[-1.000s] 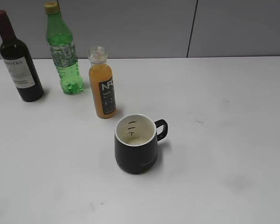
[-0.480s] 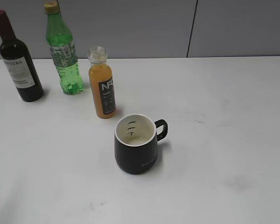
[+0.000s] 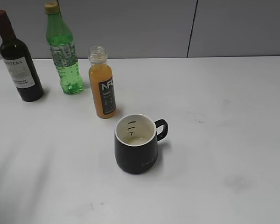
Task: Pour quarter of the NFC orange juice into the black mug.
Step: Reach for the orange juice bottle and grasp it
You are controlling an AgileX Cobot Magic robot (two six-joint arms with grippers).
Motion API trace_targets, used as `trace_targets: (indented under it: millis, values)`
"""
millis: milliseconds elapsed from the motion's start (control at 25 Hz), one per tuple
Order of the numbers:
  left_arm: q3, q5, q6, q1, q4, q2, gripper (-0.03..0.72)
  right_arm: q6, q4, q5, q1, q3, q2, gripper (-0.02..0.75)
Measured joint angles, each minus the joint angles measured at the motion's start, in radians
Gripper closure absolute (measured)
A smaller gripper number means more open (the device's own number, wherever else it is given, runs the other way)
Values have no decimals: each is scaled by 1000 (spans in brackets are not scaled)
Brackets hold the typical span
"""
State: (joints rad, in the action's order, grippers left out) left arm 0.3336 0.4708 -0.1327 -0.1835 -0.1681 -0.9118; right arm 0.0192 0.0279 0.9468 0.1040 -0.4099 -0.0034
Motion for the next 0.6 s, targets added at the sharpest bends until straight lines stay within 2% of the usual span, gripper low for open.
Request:
trace_targets:
  millis: [80, 200, 320, 600]
  values:
    - [-17, 74, 39, -24, 7, -88, 62, 0, 0, 0, -1, 0, 0, 271]
    - [-19, 201, 133, -34, 77, -201, 62, 0, 0, 0, -1, 0, 0, 271]
    - [-19, 300, 215, -35, 193, -301, 62, -1, 0, 0, -1, 0, 0, 271]
    - [-17, 469, 268, -35, 444, -551, 62, -1, 0, 0, -1, 0, 0, 271]
